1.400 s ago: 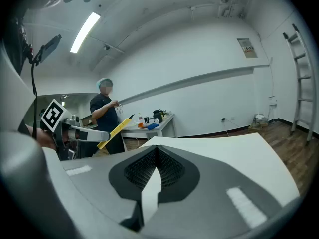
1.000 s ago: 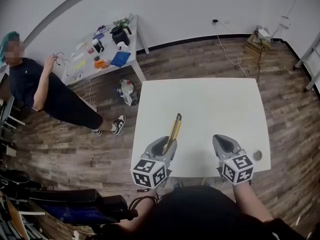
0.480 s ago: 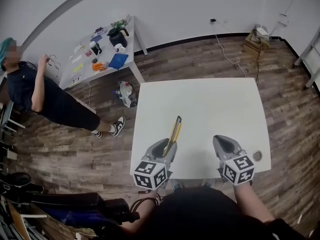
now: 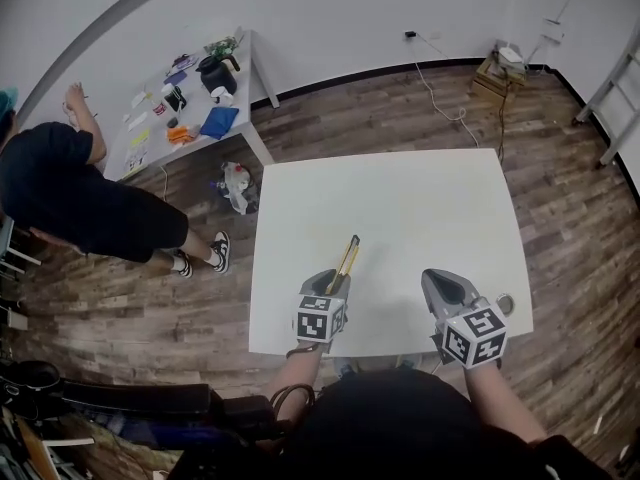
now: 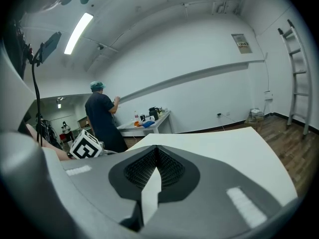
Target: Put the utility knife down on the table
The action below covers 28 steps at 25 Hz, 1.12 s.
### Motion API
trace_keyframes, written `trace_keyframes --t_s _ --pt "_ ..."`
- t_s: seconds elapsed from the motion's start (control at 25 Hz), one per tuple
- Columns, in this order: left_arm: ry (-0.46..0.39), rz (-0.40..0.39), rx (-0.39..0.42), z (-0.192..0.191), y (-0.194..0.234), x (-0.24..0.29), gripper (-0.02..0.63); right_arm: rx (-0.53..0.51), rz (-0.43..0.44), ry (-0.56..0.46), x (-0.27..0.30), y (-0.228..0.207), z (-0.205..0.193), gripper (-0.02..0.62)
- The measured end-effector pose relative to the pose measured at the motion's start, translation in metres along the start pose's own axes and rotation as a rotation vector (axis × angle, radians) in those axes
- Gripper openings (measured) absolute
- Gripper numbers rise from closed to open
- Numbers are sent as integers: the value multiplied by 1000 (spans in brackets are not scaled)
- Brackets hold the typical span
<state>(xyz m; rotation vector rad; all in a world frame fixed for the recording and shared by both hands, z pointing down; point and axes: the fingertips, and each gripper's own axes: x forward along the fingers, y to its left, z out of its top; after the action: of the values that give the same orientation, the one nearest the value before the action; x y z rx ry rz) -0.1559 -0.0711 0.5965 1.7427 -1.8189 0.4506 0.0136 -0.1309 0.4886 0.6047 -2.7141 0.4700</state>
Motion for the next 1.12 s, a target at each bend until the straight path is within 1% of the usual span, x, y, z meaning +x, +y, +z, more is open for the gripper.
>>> trace_keyframes --t_s 0.2,0.32,0.52,0.68,0.84,0.88,0.92,0.96,1.04,1.08,1.12 --pt "103 3 68 -22 -3 45 124 12 -25 19 -10 -6 -6 26" --pt "137 10 116 -30 -6 61 124 20 -49 23 -20 -15 -10 26" --pt "177 4 133 -39 -12 74 124 42 -93 23 -33 -31 -13 26" --pt "194 4 144 -45 -15 79 124 59 -108 22 -38 -37 -18 26" --pt "179 -2 141 -43 -16 79 124 69 -104 22 -38 -37 -17 26" --pt "168 -6 129 -41 -18 78 138 72 -101 21 -38 -37 -18 26" --pt "155 -13 115 -37 -20 75 204 74 -99 21 -38 -38 -18 26" --pt "138 -21 104 -31 -22 69 224 77 -96 20 -37 -38 -18 26" --pt "74 -31 103 -11 -22 49 225 80 -87 21 -31 -35 -18 26" --pt "29 -35 101 1 -21 35 131 80 -81 22 -28 -34 -17 26" --pt "-19 -41 95 13 -20 18 1 78 -75 22 -25 -32 -17 26"
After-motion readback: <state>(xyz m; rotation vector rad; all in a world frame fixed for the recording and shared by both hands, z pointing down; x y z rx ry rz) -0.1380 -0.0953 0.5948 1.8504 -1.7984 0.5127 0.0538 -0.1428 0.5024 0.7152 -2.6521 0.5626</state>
